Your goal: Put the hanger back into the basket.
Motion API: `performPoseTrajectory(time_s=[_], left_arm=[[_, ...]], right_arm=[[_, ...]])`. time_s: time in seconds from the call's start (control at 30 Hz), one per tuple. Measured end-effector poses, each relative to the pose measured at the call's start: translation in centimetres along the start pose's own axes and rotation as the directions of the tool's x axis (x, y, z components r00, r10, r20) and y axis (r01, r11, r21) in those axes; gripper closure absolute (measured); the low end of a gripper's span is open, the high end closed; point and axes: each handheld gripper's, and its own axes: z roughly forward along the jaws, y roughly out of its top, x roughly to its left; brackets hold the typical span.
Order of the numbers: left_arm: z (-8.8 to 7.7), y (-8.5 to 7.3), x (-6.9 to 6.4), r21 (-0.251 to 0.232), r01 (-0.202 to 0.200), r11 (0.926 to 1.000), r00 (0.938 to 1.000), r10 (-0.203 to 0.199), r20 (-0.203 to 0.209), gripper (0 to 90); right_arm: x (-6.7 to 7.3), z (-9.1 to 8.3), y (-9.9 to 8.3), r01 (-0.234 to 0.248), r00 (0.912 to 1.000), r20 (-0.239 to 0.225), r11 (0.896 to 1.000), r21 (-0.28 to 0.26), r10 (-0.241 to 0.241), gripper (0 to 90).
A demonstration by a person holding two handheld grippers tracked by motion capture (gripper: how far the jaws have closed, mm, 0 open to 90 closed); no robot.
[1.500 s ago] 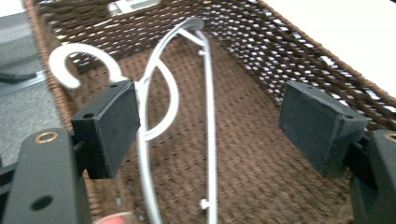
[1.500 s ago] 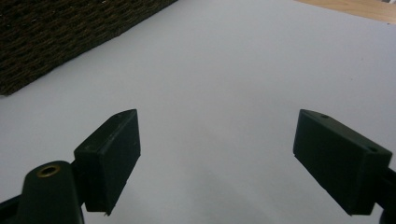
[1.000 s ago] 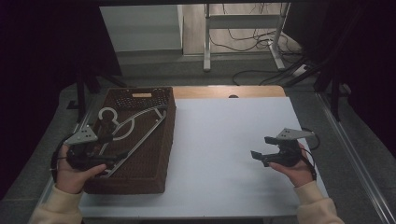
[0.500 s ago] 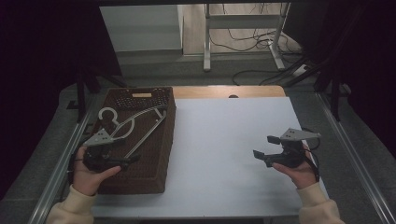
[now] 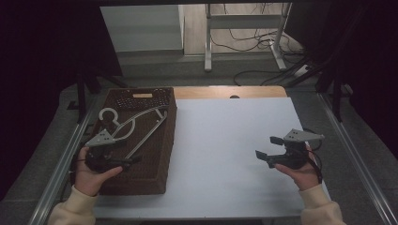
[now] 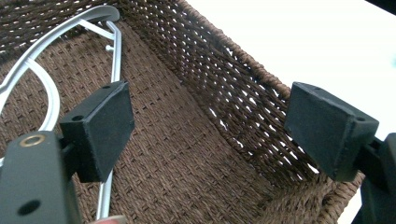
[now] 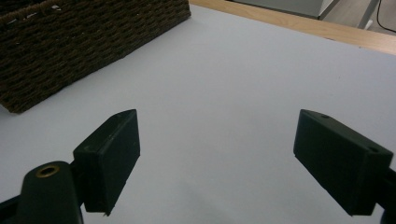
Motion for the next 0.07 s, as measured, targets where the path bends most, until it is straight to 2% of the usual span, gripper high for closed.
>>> performPoseTrajectory(time_s=[0.07], left_arm=[[0.01, 0.01, -0.01, -0.004, 0.003, 1.0000, 1.0000, -0.003, -0.001, 15.7]], right_arm=[[-0.05, 0.01, -0.10, -0.001, 1.0000, 0.000, 1.000, 0.002, 0.001, 14.3]])
